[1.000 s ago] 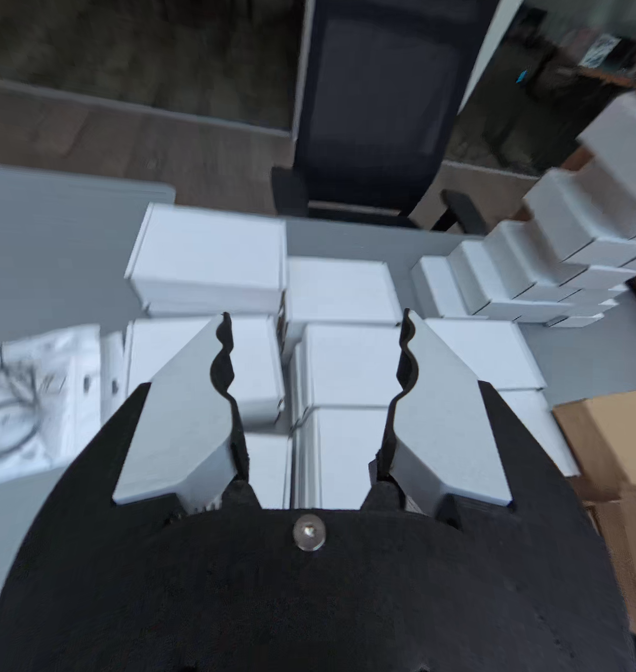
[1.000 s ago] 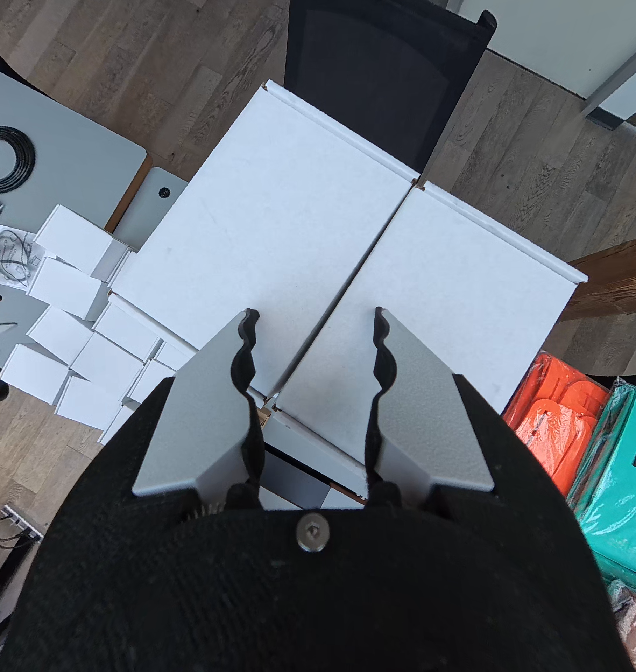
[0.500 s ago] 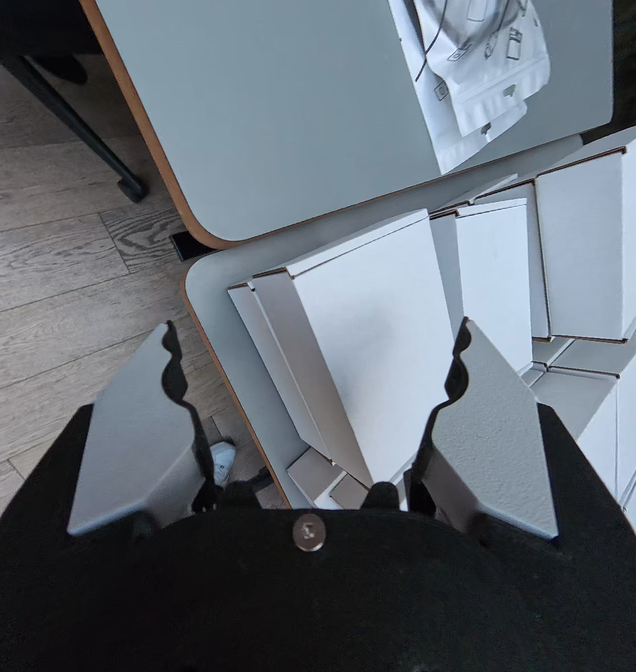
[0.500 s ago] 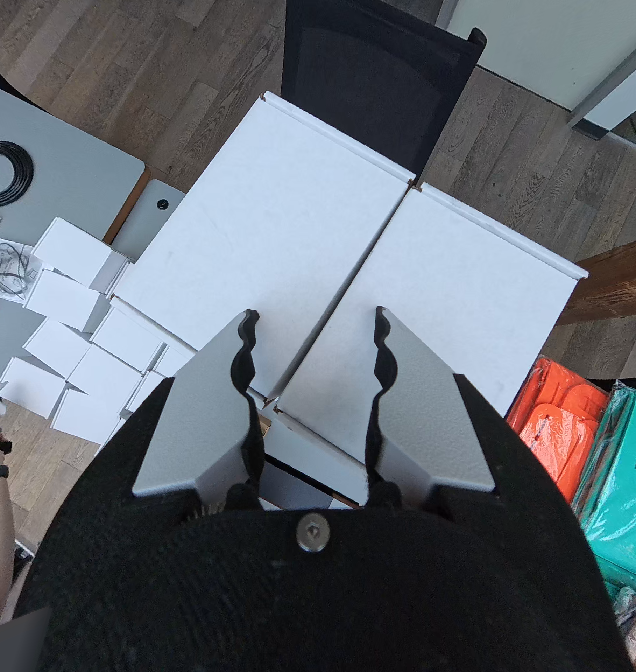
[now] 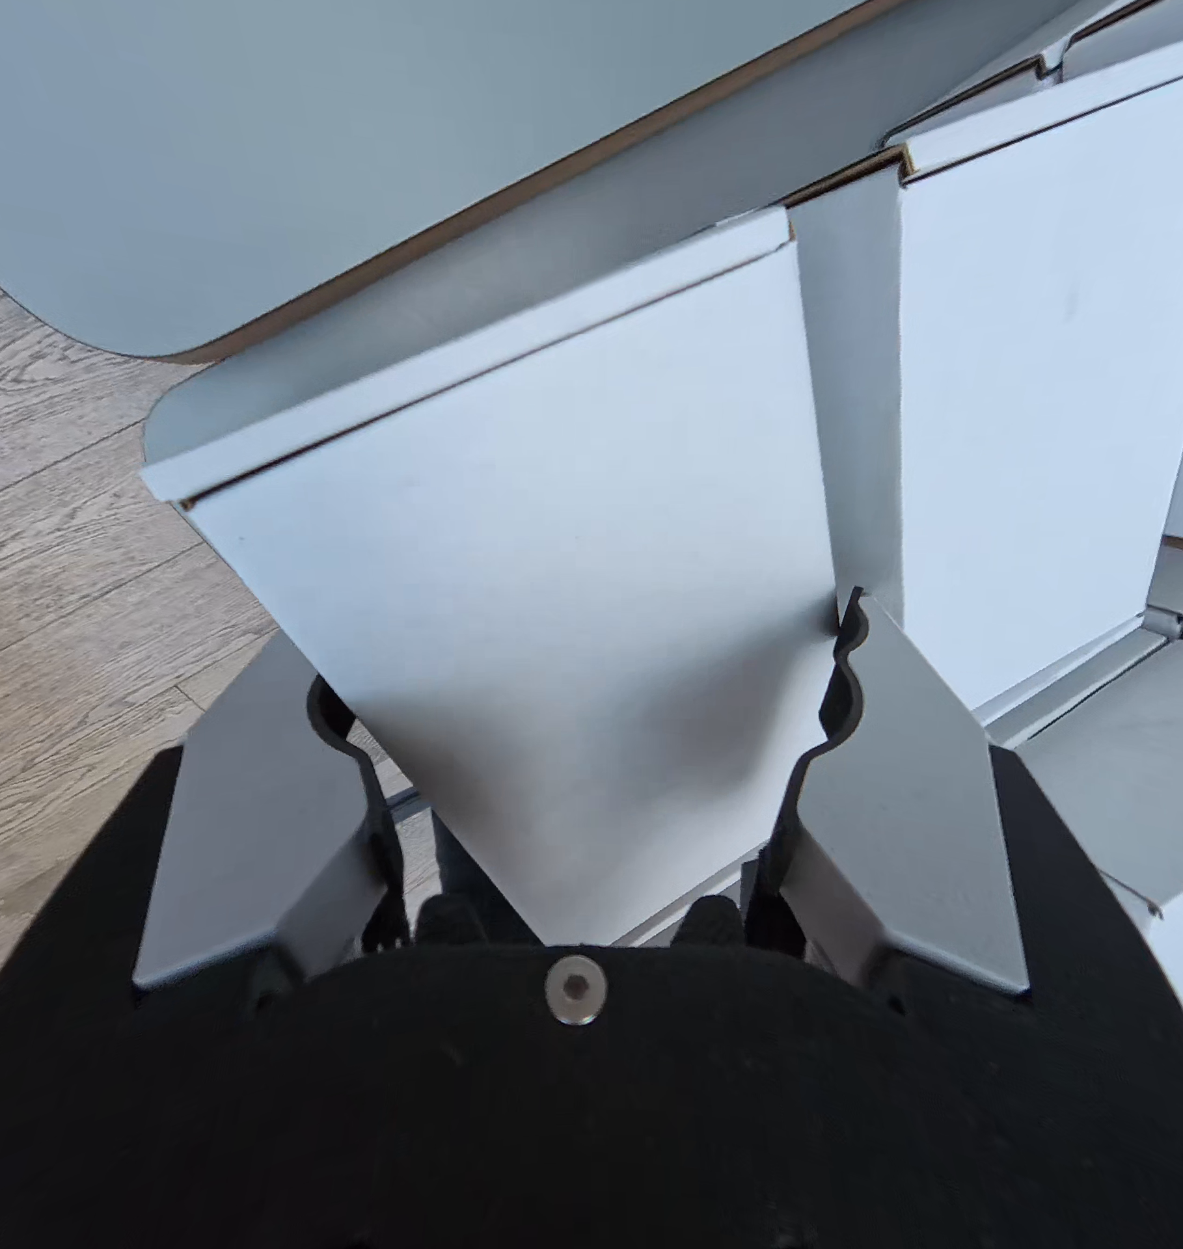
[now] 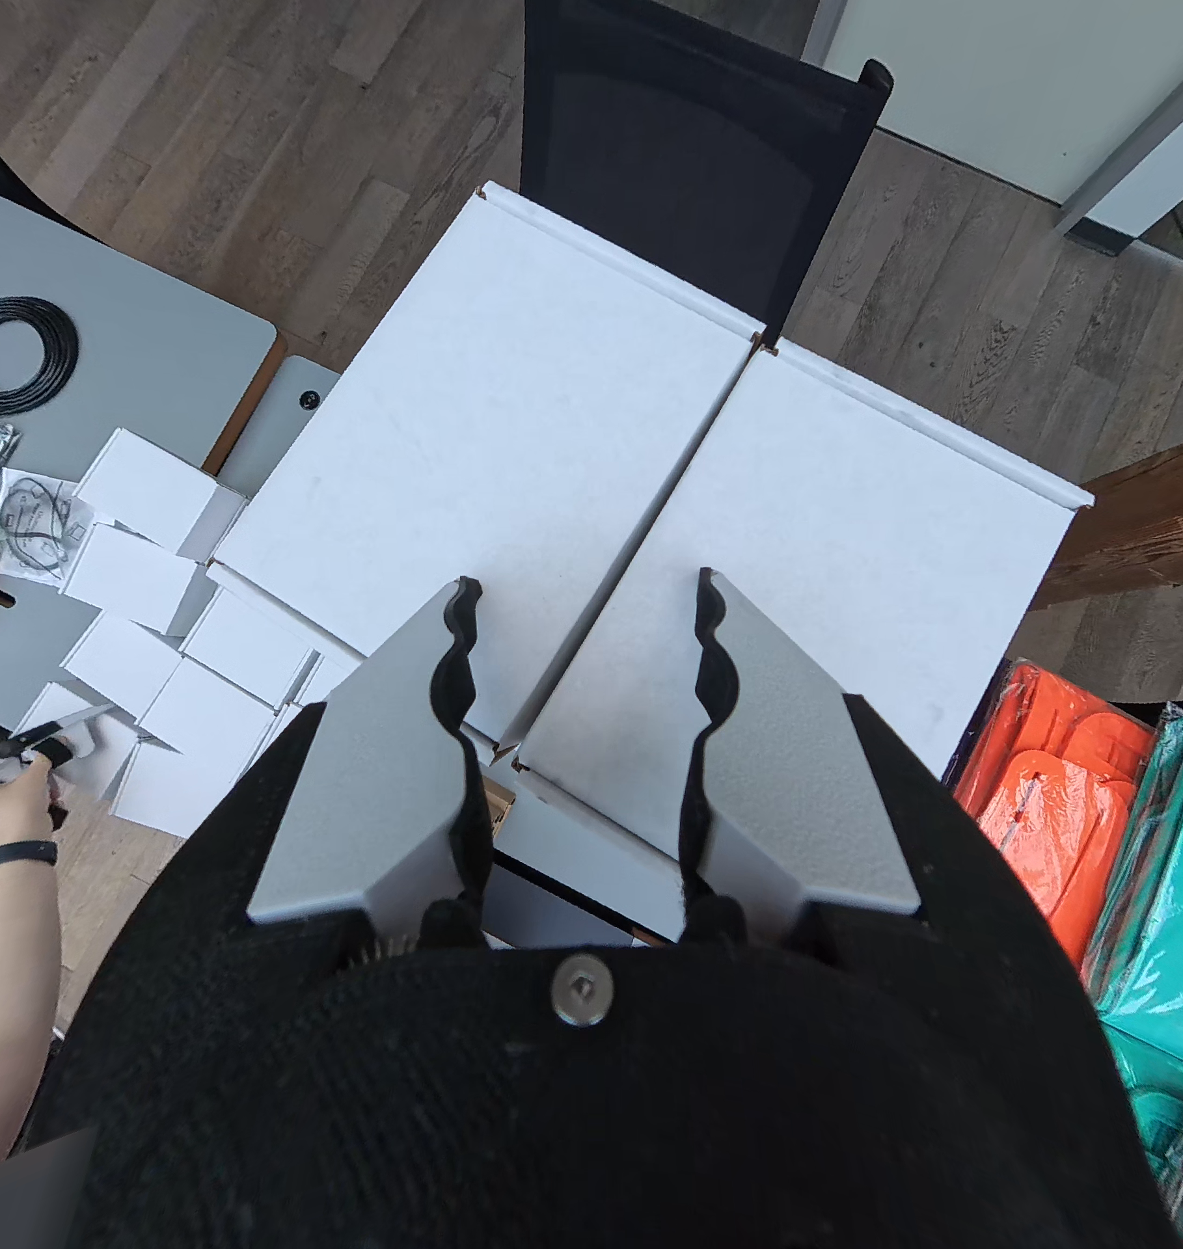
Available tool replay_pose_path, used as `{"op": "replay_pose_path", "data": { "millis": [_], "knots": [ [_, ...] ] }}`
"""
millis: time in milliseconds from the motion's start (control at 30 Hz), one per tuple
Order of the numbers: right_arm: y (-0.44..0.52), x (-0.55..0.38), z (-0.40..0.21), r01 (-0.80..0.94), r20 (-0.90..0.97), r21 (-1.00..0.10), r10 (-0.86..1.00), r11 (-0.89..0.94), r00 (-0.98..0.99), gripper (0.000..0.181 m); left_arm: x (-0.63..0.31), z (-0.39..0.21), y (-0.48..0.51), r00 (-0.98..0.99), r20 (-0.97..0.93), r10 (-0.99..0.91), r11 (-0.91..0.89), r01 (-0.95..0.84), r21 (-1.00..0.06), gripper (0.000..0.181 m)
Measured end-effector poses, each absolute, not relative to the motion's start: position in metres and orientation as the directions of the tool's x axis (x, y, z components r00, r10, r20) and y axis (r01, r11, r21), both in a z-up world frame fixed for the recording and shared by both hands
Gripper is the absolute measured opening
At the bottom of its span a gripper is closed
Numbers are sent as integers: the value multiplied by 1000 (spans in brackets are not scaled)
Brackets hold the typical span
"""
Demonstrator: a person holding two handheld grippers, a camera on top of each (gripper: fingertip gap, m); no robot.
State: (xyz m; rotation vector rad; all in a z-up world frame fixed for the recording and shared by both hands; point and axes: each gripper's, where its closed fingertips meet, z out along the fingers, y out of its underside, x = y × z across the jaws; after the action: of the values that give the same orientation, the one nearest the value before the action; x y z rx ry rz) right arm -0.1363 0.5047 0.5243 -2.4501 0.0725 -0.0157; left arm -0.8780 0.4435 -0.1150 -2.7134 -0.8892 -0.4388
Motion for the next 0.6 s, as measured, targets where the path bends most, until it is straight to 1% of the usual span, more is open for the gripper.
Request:
{"op": "replay_pose_path", "data": {
  "millis": [200, 333, 367, 400, 433, 467, 500, 533, 600],
  "knots": [
    [505, -139, 524, -33, 7, -635, -49, -772, 999, 66, -889, -110, 440, 840, 382, 384, -885, 454, -108, 135],
    [505, -138, 524, -35, 4, -637, -48, -770, 999, 66, -910, -108, 439, 897, 320, 306, -926, 358, -120, 135],
    [506, -138, 524, -34, 3, -637, -47, -770, 999, 66, -917, -104, 438, 904, 286, 318, -921, 366, -132, 133],
    [506, -138, 524, -34, 2, -638, -46, -770, 999, 66, -923, -98, 441, 904, 268, 333, -907, 385, -169, 130],
    [506, -138, 524, -36, 0, -638, -46, -769, 999, 66, -926, -92, 444, 898, 262, 354, -887, 411, -210, 134],
    [506, -137, 524, -36, -1, -639, -46, -769, 999, 65, -926, -88, 445, 889, 263, 376, -870, 436, -229, 134],
    [506, -137, 524, -35, -1, -639, -45, -768, 999, 65, -924, -89, 441, 877, 260, 404, -861, 461, -214, 138],
    [507, -137, 524, -35, -2, -640, -44, -768, 999, 65, -920, -94, 435, 866, 251, 432, -861, 479, -170, 143],
    [507, -137, 524, -35, -4, -637, -42, -770, 999, 65, -909, -107, 422, 856, 238, 458, -873, 484, -62, 145]
  ]
}}
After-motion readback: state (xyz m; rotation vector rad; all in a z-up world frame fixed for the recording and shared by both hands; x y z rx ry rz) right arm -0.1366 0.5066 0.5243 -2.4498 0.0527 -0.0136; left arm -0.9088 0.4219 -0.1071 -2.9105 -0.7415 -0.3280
